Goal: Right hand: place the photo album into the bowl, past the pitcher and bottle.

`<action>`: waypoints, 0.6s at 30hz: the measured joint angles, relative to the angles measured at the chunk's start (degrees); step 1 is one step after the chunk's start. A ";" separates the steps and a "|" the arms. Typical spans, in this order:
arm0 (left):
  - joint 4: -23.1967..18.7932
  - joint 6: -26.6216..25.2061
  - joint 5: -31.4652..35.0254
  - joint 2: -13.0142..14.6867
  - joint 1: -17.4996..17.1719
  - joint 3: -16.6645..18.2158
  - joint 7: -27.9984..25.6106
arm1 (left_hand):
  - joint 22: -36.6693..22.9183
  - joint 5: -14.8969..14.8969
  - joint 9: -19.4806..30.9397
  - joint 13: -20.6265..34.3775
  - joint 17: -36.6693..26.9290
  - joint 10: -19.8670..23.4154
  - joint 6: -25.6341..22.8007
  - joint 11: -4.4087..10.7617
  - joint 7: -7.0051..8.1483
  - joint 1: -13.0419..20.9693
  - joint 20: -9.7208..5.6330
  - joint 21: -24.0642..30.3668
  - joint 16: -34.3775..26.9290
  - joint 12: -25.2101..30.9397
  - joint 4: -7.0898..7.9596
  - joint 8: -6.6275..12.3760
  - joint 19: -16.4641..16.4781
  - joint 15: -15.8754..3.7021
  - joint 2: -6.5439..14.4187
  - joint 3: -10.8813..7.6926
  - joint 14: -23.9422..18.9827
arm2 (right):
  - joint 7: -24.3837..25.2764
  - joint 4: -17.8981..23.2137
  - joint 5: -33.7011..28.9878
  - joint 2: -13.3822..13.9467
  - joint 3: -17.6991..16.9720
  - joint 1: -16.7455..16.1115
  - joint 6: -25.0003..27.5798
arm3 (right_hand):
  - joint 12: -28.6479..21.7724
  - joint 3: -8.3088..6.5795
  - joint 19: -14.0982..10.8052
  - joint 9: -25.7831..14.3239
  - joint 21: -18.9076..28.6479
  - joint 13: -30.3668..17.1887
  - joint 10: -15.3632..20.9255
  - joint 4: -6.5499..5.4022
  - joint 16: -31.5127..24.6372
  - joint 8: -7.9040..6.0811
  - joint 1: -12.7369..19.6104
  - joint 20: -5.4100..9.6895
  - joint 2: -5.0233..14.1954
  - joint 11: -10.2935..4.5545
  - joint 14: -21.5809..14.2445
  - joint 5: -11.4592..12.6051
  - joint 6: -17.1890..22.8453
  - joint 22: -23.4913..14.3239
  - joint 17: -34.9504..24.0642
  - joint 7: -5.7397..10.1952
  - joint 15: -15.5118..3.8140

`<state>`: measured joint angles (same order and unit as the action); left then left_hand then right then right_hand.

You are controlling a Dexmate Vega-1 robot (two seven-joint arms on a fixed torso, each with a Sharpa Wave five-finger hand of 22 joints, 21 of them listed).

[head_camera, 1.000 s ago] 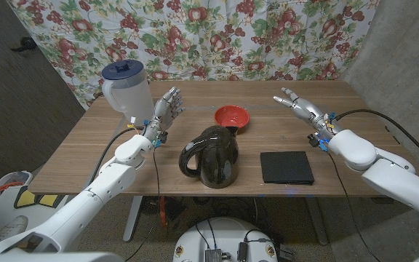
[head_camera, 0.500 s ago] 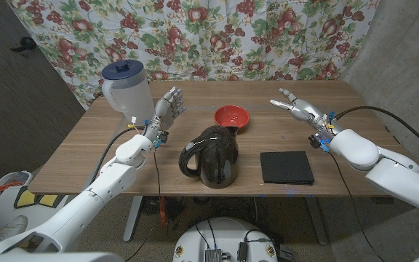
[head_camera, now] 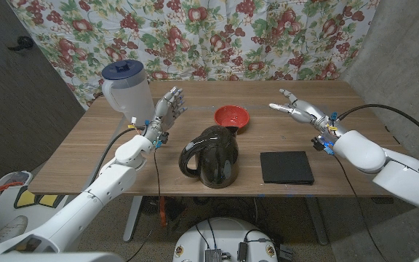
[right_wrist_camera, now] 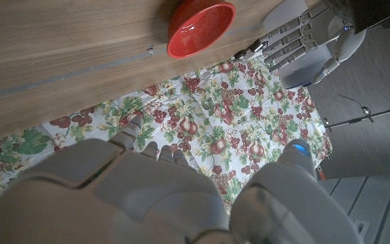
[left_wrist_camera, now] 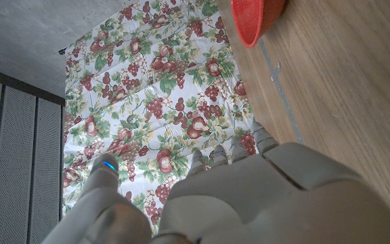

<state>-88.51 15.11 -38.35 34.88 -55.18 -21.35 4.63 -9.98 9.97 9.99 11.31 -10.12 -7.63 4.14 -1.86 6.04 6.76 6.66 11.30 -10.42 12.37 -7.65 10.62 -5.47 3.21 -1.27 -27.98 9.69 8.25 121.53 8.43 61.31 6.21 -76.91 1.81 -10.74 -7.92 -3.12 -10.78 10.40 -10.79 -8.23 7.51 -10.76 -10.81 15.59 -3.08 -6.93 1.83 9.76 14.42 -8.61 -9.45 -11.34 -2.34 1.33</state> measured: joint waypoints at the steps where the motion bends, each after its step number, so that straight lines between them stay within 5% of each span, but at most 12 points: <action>1: -0.08 -0.05 -0.17 0.00 -0.09 0.01 0.14 | 0.00 0.00 0.00 0.00 0.00 0.00 0.00 0.00 0.00 0.00 0.00 0.00 0.00 0.00 0.00 0.00 0.00 0.00 0.00 0.00 0.00 | -0.19 0.40 -0.37 0.24 -0.35 -0.36 0.37 | 0.00 0.00 0.00 0.00 0.00 0.00 -0.01 0.00 0.00 0.00 0.00 0.00 0.00 0.02 0.00 0.00 0.00 0.00 0.00 0.00 0.00; 18: -1.85 -0.44 -0.80 0.91 -1.74 0.67 -0.21 | 0.00 0.00 0.00 0.00 -0.01 0.00 0.00 0.00 0.00 0.07 0.00 0.00 0.00 0.00 0.00 0.00 0.00 0.00 0.07 0.00 0.00 | -2.83 5.19 -5.83 3.00 -4.60 -4.96 4.45 | 0.35 0.01 0.01 0.00 0.00 -0.29 -1.64 0.01 -0.43 0.22 0.95 0.00 0.20 0.42 0.00 0.21 -1.02 0.00 0.00 -0.41 0.00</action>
<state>-90.36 14.67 -39.15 35.79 -56.92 -20.68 4.41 -9.98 9.97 9.99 11.31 -10.13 -7.63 4.15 -1.86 6.03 6.83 6.66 11.30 -10.42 12.37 -7.65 10.62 -5.47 3.21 -1.20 -27.98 9.69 5.42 126.72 2.60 64.31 1.61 -81.88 6.26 -10.39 -7.91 -3.12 -10.78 10.40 -11.08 -9.87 7.52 -11.18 -10.59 16.54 -3.09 -6.73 2.24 9.76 14.63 -9.63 -9.45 -11.33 -2.76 1.33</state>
